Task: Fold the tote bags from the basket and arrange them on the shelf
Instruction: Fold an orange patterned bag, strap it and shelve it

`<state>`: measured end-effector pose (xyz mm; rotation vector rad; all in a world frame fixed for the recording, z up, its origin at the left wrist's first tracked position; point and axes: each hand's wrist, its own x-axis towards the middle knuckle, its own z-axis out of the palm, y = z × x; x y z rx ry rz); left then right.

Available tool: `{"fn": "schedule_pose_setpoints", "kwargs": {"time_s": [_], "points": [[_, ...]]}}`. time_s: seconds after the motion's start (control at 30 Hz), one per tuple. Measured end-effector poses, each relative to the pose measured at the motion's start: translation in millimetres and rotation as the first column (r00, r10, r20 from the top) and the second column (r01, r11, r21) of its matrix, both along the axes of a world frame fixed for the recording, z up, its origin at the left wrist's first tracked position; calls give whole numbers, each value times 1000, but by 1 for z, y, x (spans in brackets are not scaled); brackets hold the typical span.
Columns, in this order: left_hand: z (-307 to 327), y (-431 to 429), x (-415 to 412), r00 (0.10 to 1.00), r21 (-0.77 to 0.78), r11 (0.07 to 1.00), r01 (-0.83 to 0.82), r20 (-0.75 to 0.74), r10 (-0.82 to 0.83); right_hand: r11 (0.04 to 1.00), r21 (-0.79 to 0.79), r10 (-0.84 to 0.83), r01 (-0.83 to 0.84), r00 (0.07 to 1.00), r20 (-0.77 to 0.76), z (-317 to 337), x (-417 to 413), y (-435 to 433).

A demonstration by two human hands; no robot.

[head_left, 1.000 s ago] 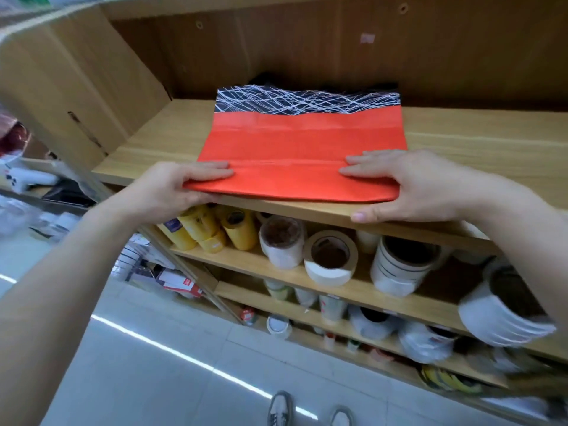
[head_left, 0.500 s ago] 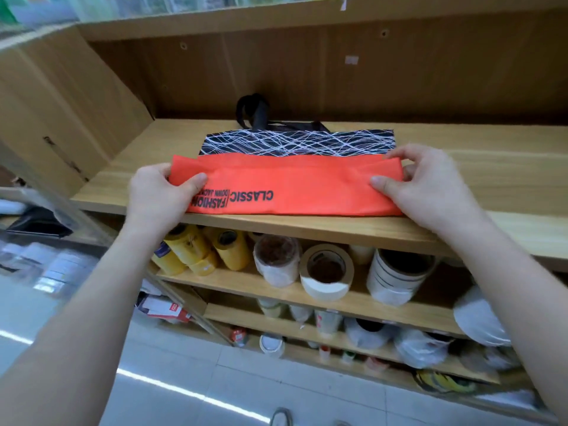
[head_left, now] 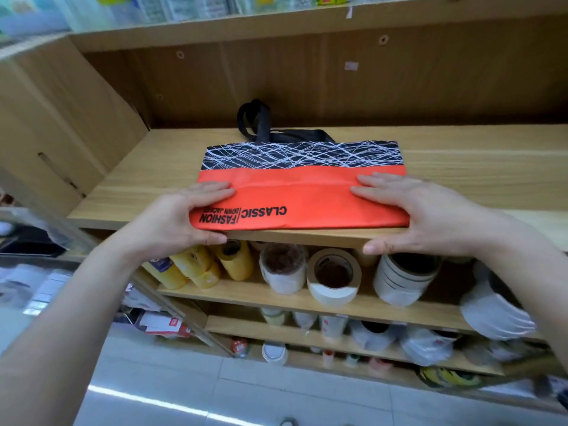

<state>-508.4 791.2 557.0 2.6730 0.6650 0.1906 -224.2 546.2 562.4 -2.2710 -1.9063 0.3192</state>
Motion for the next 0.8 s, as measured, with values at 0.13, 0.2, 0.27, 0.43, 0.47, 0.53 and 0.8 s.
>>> {"fn": "schedule_pose_setpoints", "kwargs": {"time_s": [0.13,0.2,0.27,0.43,0.47,0.53,0.8], "points": [[9,5,-10,981,-274,953,-130,102,163,998,18,-51,56,975,-216,4,4,-11],[12,4,-10,920,-427,875,-229,200,338,982,73,-128,176,893,-432,10,2,-15],[12,0,-1,841,-458,830,-319,266,470,926,166,-195,338,809,-555,7,5,-13],[-1,-4,21,713,-198,815,-545,403,574,665,375,-381,646,725,-574,-4,-9,7],[-5,-2,23,704,-142,799,-584,401,586,641,395,-446,658,739,-505,-5,-11,11],[-7,0,25,722,-62,798,-600,389,573,629,411,-560,659,752,-349,-8,-13,14],[-4,8,18,1000,70,997,-25,0,25,707,465,-618,533,785,41,-5,-17,26]]}}
